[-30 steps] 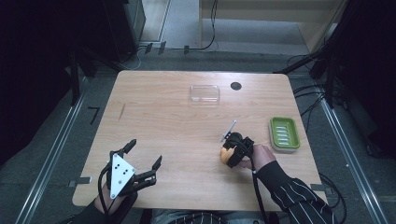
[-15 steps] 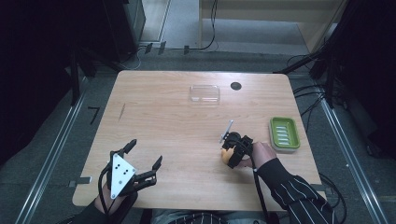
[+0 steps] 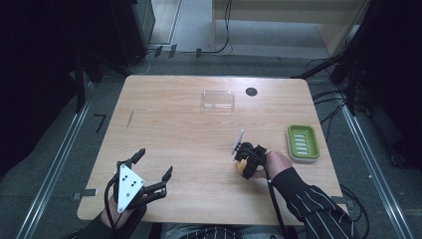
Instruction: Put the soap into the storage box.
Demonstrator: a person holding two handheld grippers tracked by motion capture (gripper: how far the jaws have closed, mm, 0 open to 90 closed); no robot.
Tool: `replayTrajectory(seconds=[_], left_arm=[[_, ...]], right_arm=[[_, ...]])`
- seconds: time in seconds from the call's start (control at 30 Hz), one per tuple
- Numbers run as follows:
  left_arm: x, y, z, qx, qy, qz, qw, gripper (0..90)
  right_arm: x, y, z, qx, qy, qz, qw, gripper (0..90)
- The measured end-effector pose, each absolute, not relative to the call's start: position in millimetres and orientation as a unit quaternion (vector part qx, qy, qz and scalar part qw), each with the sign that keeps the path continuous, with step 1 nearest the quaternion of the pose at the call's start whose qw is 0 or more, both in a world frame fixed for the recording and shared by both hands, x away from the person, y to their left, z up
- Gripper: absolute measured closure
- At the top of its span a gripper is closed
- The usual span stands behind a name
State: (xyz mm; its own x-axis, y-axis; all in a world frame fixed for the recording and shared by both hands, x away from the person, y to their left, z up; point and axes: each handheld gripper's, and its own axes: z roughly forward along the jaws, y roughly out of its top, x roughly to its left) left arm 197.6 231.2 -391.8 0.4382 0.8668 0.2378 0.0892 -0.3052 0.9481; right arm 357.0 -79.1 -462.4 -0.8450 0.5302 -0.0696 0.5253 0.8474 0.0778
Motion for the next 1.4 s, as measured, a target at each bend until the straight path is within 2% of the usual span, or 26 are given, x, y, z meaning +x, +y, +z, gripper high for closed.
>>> replayTrajectory(seconds=[1.4], left_arm=[[197, 231, -392, 0.699, 0.341, 0.407, 0.479, 13.5]], right_arm=[[353, -99, -444, 0.311, 0.946, 0.061, 0.07, 40.1]])
